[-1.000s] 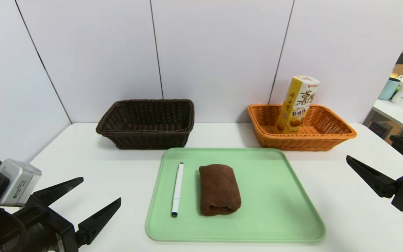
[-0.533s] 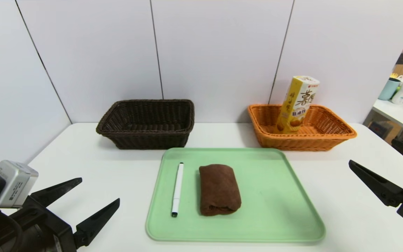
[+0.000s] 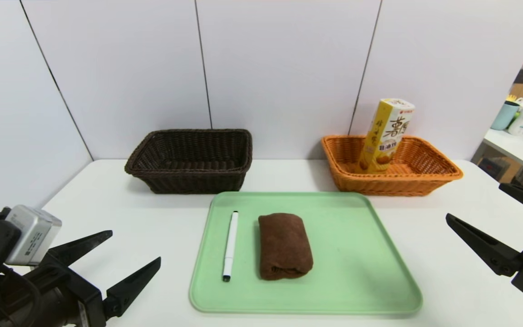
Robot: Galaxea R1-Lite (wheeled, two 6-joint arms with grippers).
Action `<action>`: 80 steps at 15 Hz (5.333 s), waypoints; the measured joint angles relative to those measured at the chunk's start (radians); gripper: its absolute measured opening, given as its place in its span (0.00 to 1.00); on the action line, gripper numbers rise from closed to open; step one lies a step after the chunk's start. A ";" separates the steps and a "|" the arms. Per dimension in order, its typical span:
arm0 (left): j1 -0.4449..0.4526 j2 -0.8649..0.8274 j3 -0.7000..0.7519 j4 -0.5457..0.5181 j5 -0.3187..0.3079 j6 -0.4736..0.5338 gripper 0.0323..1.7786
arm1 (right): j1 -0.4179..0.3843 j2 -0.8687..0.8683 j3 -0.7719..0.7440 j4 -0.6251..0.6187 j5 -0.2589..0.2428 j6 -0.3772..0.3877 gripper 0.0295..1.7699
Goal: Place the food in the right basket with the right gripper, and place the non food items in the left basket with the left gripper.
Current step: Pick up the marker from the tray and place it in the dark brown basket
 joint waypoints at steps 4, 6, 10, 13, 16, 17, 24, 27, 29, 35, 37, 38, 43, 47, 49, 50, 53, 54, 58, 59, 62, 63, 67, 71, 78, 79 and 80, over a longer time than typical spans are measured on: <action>-0.037 0.113 -0.058 0.002 0.018 -0.020 0.95 | 0.019 0.002 0.018 0.000 0.000 -0.001 0.96; -0.050 0.180 -0.126 0.023 0.042 -0.039 0.95 | 0.029 0.004 0.019 0.001 0.000 0.000 0.96; -0.126 0.265 -0.315 0.231 0.090 -0.137 0.95 | 0.035 0.006 0.020 0.000 0.000 0.000 0.96; -0.189 0.316 -0.448 0.458 0.128 -0.259 0.95 | 0.035 0.009 0.018 0.001 0.002 -0.003 0.96; -0.218 0.368 -0.506 0.559 0.186 -0.307 0.95 | 0.039 0.013 0.018 -0.001 0.003 -0.004 0.96; -0.222 0.381 -0.520 0.586 0.199 -0.322 0.95 | 0.043 0.014 0.018 0.000 0.001 -0.005 0.96; -0.237 0.463 -0.586 0.704 0.208 -0.452 0.95 | 0.056 0.024 0.015 0.000 0.001 -0.009 0.96; -0.252 0.481 -0.629 0.698 0.219 -0.460 0.95 | 0.064 0.027 0.024 0.002 0.000 -0.008 0.96; -0.259 0.478 -0.663 0.699 0.238 -0.439 0.95 | 0.066 0.028 0.027 0.003 0.000 -0.008 0.96; -0.289 0.476 -0.722 0.686 0.250 -0.370 0.95 | 0.069 0.028 0.034 0.004 -0.001 -0.008 0.96; -0.307 0.503 -0.745 0.690 0.283 -0.380 0.95 | 0.069 0.026 0.035 0.003 -0.001 -0.008 0.96; -0.314 0.517 -0.759 0.695 0.297 -0.382 0.95 | 0.069 0.026 0.035 0.003 -0.001 -0.009 0.96; -0.321 0.581 -0.828 0.794 0.314 -0.454 0.95 | 0.069 0.024 0.034 0.003 -0.001 -0.009 0.96; -0.322 0.609 -0.838 0.806 0.314 -0.484 0.95 | 0.069 0.024 0.033 0.003 -0.001 -0.011 0.96; -0.321 0.626 -0.840 0.806 0.314 -0.493 0.95 | 0.069 0.024 0.033 0.003 0.000 -0.013 0.96; -0.322 0.632 -0.840 0.806 0.314 -0.495 0.95 | 0.069 0.024 0.034 0.002 0.000 -0.013 0.96; -0.322 0.650 -0.841 0.805 0.315 -0.498 0.95 | 0.069 0.023 0.036 0.003 0.000 -0.013 0.96; -0.322 0.655 -0.841 0.804 0.315 -0.501 0.95 | 0.069 0.023 0.038 0.002 0.000 -0.013 0.96; -0.324 0.679 -0.867 0.803 0.314 -0.514 0.95 | 0.069 0.023 0.043 0.002 0.002 -0.013 0.96; -0.329 0.685 -0.874 0.803 0.314 -0.513 0.95 | 0.069 0.023 0.043 0.003 0.002 -0.013 0.96; -0.334 0.703 -0.885 0.804 0.314 -0.518 0.95 | 0.069 0.023 0.045 0.003 0.002 -0.013 0.96; -0.335 0.708 -0.886 0.804 0.314 -0.525 0.95 | 0.069 0.023 0.046 0.003 0.001 -0.013 0.96; -0.333 0.729 -0.887 0.806 0.318 -0.539 0.95 | 0.069 0.023 0.049 0.002 0.002 -0.013 0.96; -0.331 0.751 -0.884 0.805 0.351 -0.541 0.95 | 0.069 0.021 0.050 0.001 0.002 -0.013 0.96; -0.308 0.761 -0.893 0.808 0.359 -0.559 0.95 | 0.069 0.020 0.055 -0.001 0.003 -0.016 0.96; -0.303 0.756 -0.899 0.824 0.359 -0.560 0.95 | 0.070 0.020 0.055 -0.001 0.003 -0.020 0.96; -0.303 0.751 -0.906 0.836 0.359 -0.560 0.95 | 0.071 0.020 0.055 -0.001 0.003 -0.026 0.96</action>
